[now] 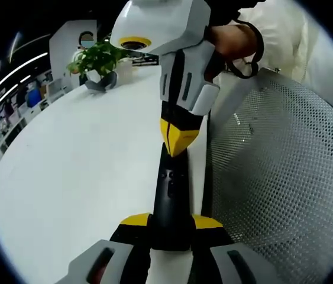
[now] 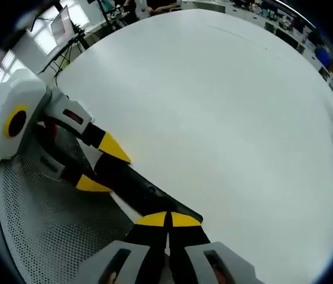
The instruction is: Press the specified remote control buttons in sequence, fully releasing each button before pressing the next.
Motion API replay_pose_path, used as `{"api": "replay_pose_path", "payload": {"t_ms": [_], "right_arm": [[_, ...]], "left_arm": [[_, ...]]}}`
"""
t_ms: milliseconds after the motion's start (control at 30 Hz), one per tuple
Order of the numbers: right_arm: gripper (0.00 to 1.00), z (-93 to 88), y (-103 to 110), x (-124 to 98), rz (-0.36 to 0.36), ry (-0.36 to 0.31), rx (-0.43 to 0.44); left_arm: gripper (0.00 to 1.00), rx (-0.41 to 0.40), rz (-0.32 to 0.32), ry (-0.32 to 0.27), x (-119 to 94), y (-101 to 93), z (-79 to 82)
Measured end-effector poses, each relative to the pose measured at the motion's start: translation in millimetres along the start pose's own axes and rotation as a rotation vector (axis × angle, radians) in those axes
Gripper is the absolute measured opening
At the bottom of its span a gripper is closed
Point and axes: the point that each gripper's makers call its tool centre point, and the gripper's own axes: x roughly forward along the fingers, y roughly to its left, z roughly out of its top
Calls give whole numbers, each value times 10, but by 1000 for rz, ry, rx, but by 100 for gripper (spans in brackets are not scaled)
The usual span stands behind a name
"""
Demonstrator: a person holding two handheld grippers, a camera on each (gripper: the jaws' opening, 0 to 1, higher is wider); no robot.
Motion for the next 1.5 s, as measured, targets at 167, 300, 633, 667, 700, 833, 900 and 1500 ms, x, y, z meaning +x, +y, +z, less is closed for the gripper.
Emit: {"api": "replay_pose_path", "payload": {"t_ms": [167, 300, 633, 667, 700, 833, 900, 1500], "right_arm": [[0, -4, 3, -6, 9, -6, 11], [0, -2, 2, -3, 1, 5, 12], [0, 11, -18, -21, -5, 39, 76], [0, 23, -32, -29, -9, 30, 81], [0, 34, -32, -45, -6, 24, 85], [0, 116, -6, -75, 16, 2, 92], [0, 178, -37, -70, 2, -20, 104], [0, 140, 8, 88, 44, 24, 68]], "left_arm": [[23, 0, 0, -4, -1, 1, 0], [23, 2, 0, -3, 2, 2, -1], [23, 8, 1, -2, 4, 1, 0], [23, 4, 2, -3, 4, -1, 0], [23, 4, 2, -4, 5, -2, 2], [23, 9, -1, -5, 12, -6, 9], [23, 8, 0, -4, 11, -7, 9], [23, 6, -2, -5, 13, -5, 11]]}}
